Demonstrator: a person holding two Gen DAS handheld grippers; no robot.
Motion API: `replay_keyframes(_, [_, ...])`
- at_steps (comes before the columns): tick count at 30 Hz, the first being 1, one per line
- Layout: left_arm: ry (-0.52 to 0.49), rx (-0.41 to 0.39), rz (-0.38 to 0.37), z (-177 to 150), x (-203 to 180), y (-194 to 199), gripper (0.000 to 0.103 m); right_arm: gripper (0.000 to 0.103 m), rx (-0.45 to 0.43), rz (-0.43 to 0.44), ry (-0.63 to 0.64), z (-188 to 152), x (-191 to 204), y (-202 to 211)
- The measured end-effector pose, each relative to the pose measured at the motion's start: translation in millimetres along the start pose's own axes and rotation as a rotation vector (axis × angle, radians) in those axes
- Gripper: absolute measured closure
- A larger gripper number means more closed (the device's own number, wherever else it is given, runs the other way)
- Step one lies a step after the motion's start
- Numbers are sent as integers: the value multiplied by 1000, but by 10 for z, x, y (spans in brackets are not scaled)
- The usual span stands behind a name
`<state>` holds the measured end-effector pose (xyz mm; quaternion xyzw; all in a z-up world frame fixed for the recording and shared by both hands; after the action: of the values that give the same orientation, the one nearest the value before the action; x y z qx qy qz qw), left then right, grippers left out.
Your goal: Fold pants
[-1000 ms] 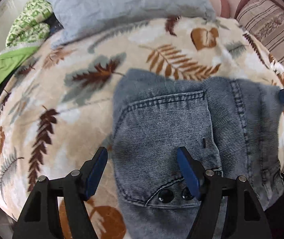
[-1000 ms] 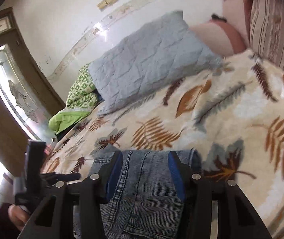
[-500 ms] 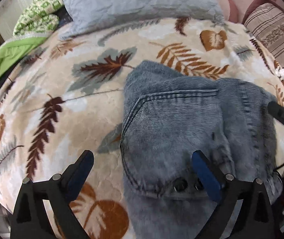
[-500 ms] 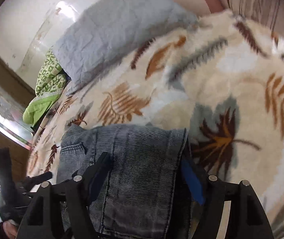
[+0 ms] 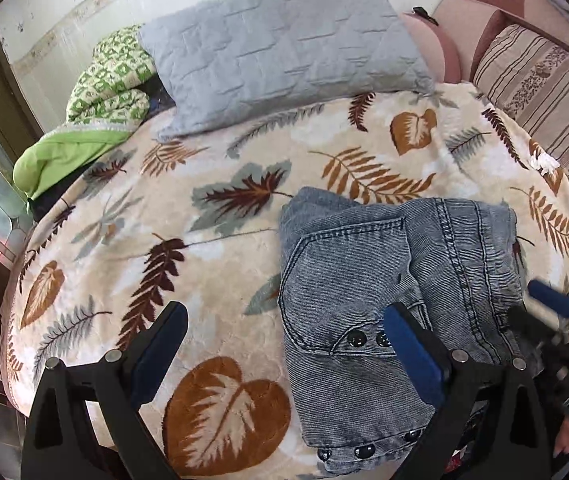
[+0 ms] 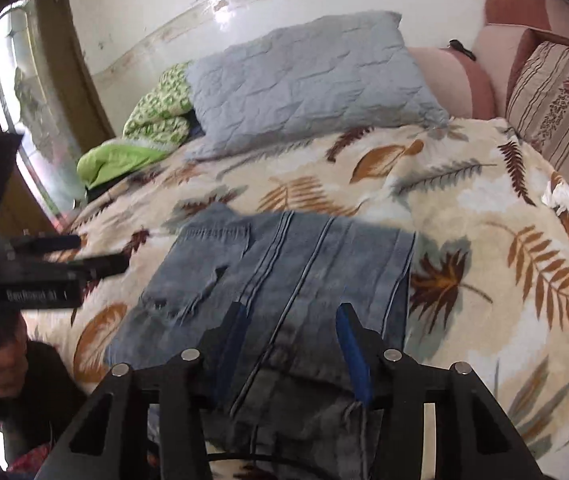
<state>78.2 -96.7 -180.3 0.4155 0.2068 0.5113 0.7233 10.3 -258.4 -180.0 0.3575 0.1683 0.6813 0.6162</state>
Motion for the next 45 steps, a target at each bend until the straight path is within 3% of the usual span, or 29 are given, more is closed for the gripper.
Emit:
replay_keyframes(6, [-1, -5, 3, -27, -10, 17, 4, 53, 153, -15, 37, -345, 33, -278])
replay_keyframes(12, [-14, 10, 5, -92, -44, -78, 4, 52, 171, -7, 48, -401, 0, -368])
replay_keyframes(19, [-47, 147, 8, -533, -176, -574, 4, 52, 169, 18, 35, -393, -30, -412])
replay_keyframes(26, [-70, 99, 37, -477, -189, -461, 4, 51, 160, 23, 38, -391, -27, -417])
replay_keyframes(45, [-83, 45, 14, -342, -339, -228, 4, 50, 155, 25, 37, -391, -25, -414])
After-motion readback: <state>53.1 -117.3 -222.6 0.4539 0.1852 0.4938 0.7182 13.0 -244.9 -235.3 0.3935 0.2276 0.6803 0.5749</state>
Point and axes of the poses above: each gripper's, at about its wrist camera, not at the fingertips, and y roughly against the way its jaws point, x to its left, z to its top, the point moved 9 cm from there along -y, roughly the way its jaws point, and after that the axes turned 2 degrees about -z, right-handed, at the moved point
